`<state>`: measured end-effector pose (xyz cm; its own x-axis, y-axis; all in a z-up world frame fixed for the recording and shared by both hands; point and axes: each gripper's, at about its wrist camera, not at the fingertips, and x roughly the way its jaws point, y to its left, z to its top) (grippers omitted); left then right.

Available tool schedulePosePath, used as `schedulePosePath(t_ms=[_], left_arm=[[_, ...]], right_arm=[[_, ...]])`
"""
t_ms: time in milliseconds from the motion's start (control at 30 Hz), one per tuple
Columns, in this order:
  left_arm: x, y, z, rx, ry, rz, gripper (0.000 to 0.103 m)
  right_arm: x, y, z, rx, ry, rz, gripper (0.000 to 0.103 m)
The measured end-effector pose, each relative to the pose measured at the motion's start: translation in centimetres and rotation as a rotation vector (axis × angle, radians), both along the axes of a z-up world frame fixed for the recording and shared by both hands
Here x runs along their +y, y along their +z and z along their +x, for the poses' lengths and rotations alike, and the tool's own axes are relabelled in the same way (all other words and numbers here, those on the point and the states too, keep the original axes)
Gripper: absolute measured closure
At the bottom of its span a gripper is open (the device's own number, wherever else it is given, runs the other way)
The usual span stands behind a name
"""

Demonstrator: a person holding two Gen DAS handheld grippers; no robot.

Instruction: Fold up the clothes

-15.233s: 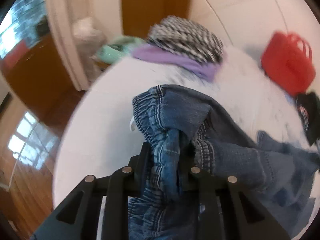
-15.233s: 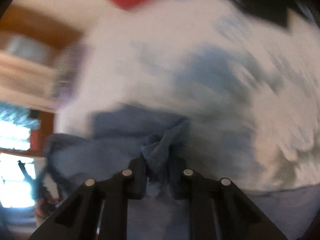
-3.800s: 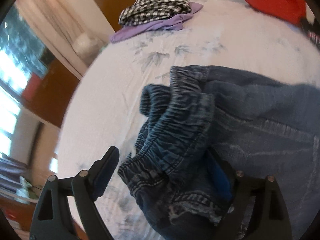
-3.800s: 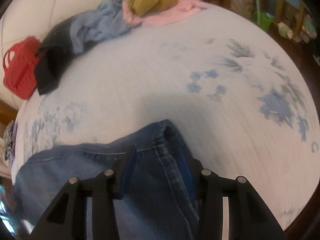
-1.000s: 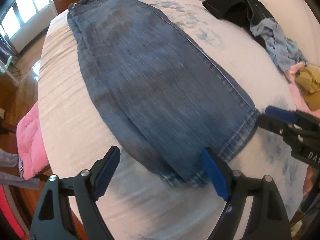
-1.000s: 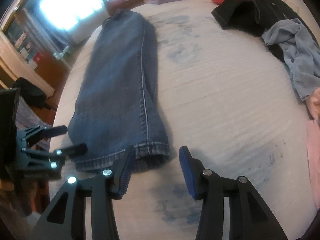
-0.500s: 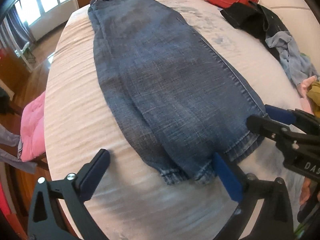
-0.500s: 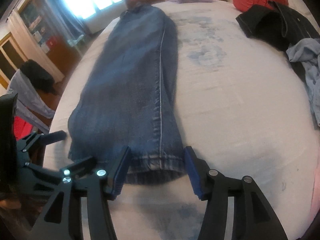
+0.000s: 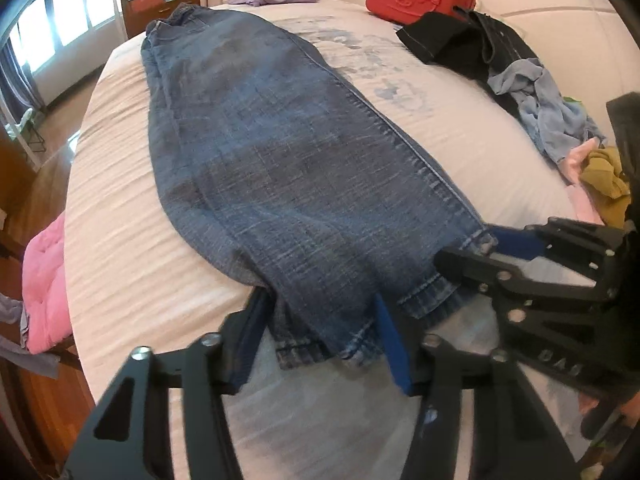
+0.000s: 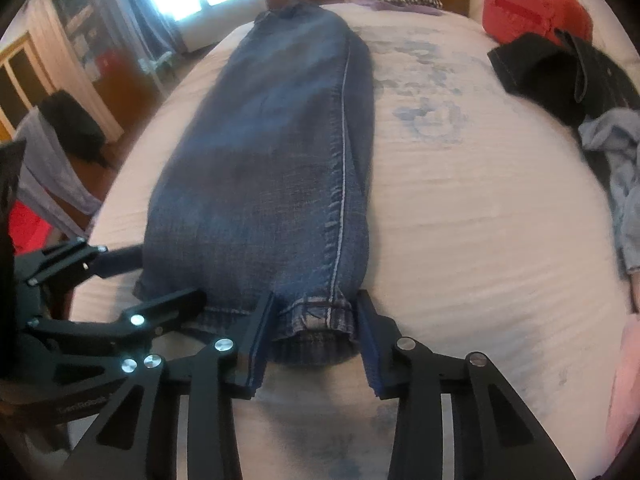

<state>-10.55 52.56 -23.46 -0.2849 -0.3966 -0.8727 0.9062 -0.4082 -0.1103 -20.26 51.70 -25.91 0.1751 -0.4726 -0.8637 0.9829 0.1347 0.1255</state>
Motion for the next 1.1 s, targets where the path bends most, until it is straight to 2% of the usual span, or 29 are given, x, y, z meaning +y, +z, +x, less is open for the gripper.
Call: schedulePosePath(t_ms=[33,67,167,300,433,533,700,867,1100], left_arm=[[-0.1,0.4,0.1,0.002,-0.004,0.010,0.077],[-0.3,0.7,0.1,0.004,-0.008,0.020,0.082],[-0.5,2.1,0.2,-0.027,-0.033,-0.001,0.092],[-0.9,5.8,1.0,-0.004,-0.064,-0.082,0.092],[-2.3,9.6,2.1,0.037,-0.080,-0.147,0.092],[-4.4,11.3,3.2,0.049,-0.087,-0.185,0.092],[-8.8,12.3,5.5,0.050,-0.108,-0.203,0.092],[-14.5,13.9,8.4,0.062,-0.157,-0.206,0.092],[-21.5,16.5,9.4,0.066,-0.187,-0.258,0.092]], right_arm=[[0.0,0.0,0.2,-0.010,0.002,0.002,0.077],[-0.1,-0.1,0.4,-0.020,0.004,0.004,0.086],[-0.4,-0.1,0.8,-0.052,-0.004,0.016,0.088],[-0.6,1.5,0.0,-0.161,-0.014,0.000,0.088],[-1.5,4.9,-0.4,-0.247,-0.036,-0.079,0.088],[-2.9,7.2,-0.2,-0.289,-0.058,-0.131,0.088],[-6.4,9.4,2.4,-0.261,-0.073,-0.184,0.088],[-10.6,11.0,5.2,-0.247,-0.138,-0.225,0.088],[-17.0,13.8,7.2,-0.260,-0.225,-0.285,0.088]])
